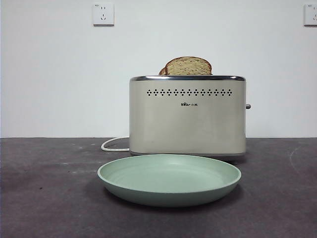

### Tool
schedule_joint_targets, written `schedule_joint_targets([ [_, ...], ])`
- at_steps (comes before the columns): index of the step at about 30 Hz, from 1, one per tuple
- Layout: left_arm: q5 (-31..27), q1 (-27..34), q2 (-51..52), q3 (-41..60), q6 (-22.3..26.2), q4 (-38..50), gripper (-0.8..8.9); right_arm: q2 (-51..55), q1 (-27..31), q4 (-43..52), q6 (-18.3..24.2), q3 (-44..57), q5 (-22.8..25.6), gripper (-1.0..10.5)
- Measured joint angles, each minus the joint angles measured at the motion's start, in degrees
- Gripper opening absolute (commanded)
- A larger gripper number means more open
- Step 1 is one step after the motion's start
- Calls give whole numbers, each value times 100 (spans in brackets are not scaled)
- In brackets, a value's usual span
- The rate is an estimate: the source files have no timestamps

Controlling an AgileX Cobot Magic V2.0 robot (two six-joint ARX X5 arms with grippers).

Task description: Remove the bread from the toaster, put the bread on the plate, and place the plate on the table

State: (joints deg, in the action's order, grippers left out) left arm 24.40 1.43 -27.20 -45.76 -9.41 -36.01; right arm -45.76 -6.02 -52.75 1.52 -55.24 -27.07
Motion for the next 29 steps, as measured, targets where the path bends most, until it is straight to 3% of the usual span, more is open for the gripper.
schedule_joint_targets([
  [4,0,0,-7,-11,31,-28,14,-70,-85,-33,77,-11,2,12],
  [6,0,0,-24,-11,26,-59,167,-61,-109,-35,90,-11,2,54],
  [8,0,0,-50,-11,26,-70,444,-59,-111,-33,107,-11,2,255],
  [9,0,2,-61,-11,26,-72,538,-61,-111,-33,109,-11,4,377],
  [10,2,0,-70,-11,26,-72,565,-61,-111,-35,107,-11,4,469],
  [12,90,0,-83,-11,26,-74,566,-61,-111,-33,107,-11,4,592],
  [18,564,0,-234,-11,28,243,566,-61,-111,-33,107,-11,4,599],
  [29,592,-603,-1563,-461,31,1676,565,-63,-111,-35,109,-11,4,598],
])
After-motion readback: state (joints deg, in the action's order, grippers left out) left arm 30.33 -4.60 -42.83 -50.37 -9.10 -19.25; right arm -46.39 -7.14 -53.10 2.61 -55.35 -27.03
